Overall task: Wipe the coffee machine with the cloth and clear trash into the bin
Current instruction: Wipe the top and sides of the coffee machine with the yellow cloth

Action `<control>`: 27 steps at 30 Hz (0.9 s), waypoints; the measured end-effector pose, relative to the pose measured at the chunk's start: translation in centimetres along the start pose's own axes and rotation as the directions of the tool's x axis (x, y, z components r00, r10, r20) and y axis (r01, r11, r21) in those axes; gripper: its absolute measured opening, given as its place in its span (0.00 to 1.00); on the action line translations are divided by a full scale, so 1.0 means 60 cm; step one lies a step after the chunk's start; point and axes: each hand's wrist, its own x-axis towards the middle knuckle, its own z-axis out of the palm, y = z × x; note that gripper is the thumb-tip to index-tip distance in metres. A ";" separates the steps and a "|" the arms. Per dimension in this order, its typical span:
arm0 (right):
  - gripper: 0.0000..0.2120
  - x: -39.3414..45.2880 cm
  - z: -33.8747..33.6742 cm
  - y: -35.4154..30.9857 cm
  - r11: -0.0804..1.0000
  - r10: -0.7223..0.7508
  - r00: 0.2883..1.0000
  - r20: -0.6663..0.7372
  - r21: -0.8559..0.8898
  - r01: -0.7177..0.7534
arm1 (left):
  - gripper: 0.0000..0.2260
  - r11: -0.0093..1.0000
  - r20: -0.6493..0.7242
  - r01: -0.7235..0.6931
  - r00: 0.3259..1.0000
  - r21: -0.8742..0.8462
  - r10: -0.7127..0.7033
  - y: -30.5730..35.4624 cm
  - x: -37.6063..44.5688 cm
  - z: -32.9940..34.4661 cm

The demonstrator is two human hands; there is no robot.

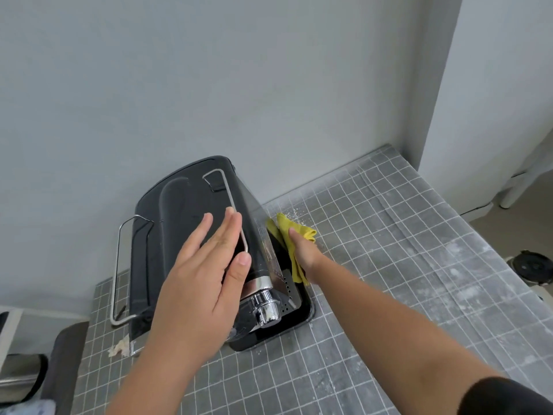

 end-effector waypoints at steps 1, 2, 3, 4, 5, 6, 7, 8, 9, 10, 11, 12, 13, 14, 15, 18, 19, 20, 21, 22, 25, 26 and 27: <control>0.32 0.005 0.006 -0.010 1.000 -0.015 1.000 0.004 -0.001 0.015 | 0.23 1.000 0.003 0.000 1.000 -0.008 0.000 0.000 0.000 -0.001; 0.32 0.003 0.014 -0.021 1.000 -0.024 1.000 0.011 -0.002 0.024 | 0.23 1.000 0.008 -0.001 1.000 -0.016 0.001 -0.001 -0.001 -0.002; 0.31 0.005 0.021 -0.028 0.999 -0.037 0.999 0.011 0.007 0.037 | 0.23 1.000 0.012 -0.003 1.000 -0.025 0.003 -0.002 -0.001 -0.002; 0.30 0.002 0.027 -0.035 0.998 -0.058 0.998 0.012 0.026 0.058 | 0.23 0.999 0.014 -0.006 1.000 -0.035 0.006 -0.003 -0.001 -0.003; 0.29 -0.002 0.035 -0.044 0.995 -0.084 0.996 0.035 0.047 0.083 | 0.23 0.999 0.015 -0.011 1.000 -0.045 0.011 -0.004 -0.002 -0.002; 0.31 -0.009 0.043 -0.052 0.991 -0.117 0.990 0.078 0.074 0.112 | 0.23 0.999 0.015 -0.016 1.000 -0.052 0.017 -0.005 -0.001 -0.002; 0.31 -0.024 0.049 -0.064 0.986 -0.157 0.982 0.108 0.076 0.149 | 0.23 0.998 0.016 -0.023 1.000 -0.057 0.024 -0.005 -0.001 -0.002; 0.28 -0.049 0.053 -0.078 0.978 -0.205 0.969 0.139 0.071 0.196 | 0.22 0.998 0.019 -0.029 0.999 -0.062 0.030 -0.006 0.000 -0.001; 0.24 -0.070 0.054 -0.085 0.968 -0.249 0.951 0.182 0.063 0.241 | 0.22 0.997 0.021 -0.033 0.999 -0.067 0.035 -0.006 0.000 -0.001; 0.21 -0.086 0.054 -0.088 0.959 -0.285 0.930 0.232 0.061 0.278 | 0.22 0.997 0.024 -0.034 0.999 -0.072 0.036 -0.007 0.000 -0.001; 0.21 -0.103 0.054 -0.090 0.951 -0.309 0.914 0.265 0.064 0.303 | 0.22 0.996 0.026 -0.034 0.999 -0.078 0.036 -0.008 0.001 -0.001; 0.22 -0.118 0.052 -0.087 0.941 -0.336 0.897 0.286 0.068 0.331 | 0.22 0.996 0.025 -0.034 0.999 -0.085 0.036 -0.008 0.000 0.000; 0.25 -0.132 0.054 -0.084 0.926 -0.375 0.879 0.295 0.070 0.372 | 0.22 0.995 0.022 -0.035 0.999 -0.091 0.037 -0.009 0.000 -0.001; 0.27 -0.134 0.054 -0.072 0.914 -0.400 0.861 0.314 0.070 0.400 | 0.22 0.995 0.019 -0.034 0.999 -0.097 0.036 -0.008 0.000 -0.001; 0.31 -0.133 0.056 -0.059 0.917 -0.393 0.859 0.329 0.063 0.395 | 0.22 0.994 0.020 -0.032 0.999 -0.103 0.034 -0.008 -0.001 -0.001; 0.36 -0.136 0.051 -0.048 0.948 -0.315 0.892 0.324 0.066 0.311 | 0.22 0.994 0.040 -0.026 0.999 -0.107 0.030 -0.008 0.000 0.001; 0.34 -0.143 0.049 -0.054 0.947 -0.318 0.897 0.307 0.051 0.318 | 0.22 0.995 0.044 -0.022 0.999 -0.096 0.026 -0.008 0.001 0.001; 0.32 -0.146 0.047 -0.059 0.938 -0.334 0.896 0.293 0.013 0.346 | 0.22 0.997 0.045 -0.015 0.999 -0.081 0.019 -0.009 0.001 0.002; 0.30 -0.148 0.045 -0.062 0.930 -0.345 0.890 0.298 -0.019 0.367 | 0.22 0.998 0.044 -0.008 0.999 -0.066 0.011 -0.008 0.001 0.002; 0.28 -0.150 0.045 -0.062 0.922 -0.353 0.884 0.306 -0.044 0.384 | 0.22 0.999 0.038 -0.003 0.999 -0.052 0.005 -0.009 0.001 0.003; 0.29 -0.179 0.053 -0.045 0.844 -0.490 0.794 0.358 -0.033 0.536 | 0.23 1.000 0.014 -0.002 1.000 -0.027 0.003 -0.010 0.000 0.004; 0.30 -0.190 0.051 -0.028 0.810 -0.528 0.752 0.394 -0.034 0.586 | 0.22 1.000 0.008 -0.004 1.000 -0.023 0.004 -0.011 0.000 0.003; 0.31 -0.199 0.045 -0.009 0.776 -0.556 0.720 0.416 -0.052 0.629 | 0.22 1.000 0.003 -0.003 1.000 -0.023 0.003 -0.011 0.001 0.003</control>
